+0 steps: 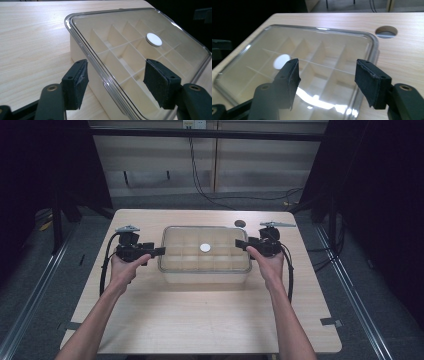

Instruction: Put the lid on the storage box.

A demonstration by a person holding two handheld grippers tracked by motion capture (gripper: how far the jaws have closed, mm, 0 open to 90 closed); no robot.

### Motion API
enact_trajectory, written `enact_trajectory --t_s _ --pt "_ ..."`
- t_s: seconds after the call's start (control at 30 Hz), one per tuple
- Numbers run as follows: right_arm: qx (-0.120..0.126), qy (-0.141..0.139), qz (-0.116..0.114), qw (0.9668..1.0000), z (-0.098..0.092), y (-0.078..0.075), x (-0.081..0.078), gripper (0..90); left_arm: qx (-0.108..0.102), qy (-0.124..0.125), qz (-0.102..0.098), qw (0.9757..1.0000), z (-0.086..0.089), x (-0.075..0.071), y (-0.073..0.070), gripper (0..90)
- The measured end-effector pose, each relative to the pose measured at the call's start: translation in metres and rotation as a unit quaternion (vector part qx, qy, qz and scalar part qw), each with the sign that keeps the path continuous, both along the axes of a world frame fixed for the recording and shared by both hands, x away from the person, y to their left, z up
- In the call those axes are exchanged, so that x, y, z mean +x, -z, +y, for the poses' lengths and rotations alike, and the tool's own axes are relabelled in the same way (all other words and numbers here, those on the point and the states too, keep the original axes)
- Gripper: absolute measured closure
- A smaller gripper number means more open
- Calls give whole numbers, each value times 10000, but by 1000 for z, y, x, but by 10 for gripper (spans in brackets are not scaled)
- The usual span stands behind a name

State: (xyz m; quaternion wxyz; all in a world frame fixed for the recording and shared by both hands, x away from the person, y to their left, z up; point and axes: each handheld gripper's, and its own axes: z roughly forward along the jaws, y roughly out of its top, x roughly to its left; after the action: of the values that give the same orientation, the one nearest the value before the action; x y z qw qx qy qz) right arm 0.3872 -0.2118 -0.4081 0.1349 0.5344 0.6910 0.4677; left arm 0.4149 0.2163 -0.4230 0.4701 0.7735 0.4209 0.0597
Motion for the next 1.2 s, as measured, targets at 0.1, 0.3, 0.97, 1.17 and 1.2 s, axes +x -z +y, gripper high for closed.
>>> enact_trajectory --t_s 0.1,0.3,0.97,1.17,1.2 --pt "-34 -68 -90 9999 0 -6 -5 342 65 -6 -67 10000 3 -5 -4 369" --pt "-60 -94 -174 9998 -6 -13 -22 318 148 -27 -215 9997 12 -21 -9 370" --pt "162 -130 -160 9997 -35 5 -92 218 260 -76 -332 9991 42 -77 -5 319" --pt "-16 -114 -131 9998 -38 12 -114 227 292 -78 -355 9989 50 -96 2 323" --pt "-63 -105 -118 9999 -39 13 -118 227 311 -86 -342 9989 51 -99 4 323"
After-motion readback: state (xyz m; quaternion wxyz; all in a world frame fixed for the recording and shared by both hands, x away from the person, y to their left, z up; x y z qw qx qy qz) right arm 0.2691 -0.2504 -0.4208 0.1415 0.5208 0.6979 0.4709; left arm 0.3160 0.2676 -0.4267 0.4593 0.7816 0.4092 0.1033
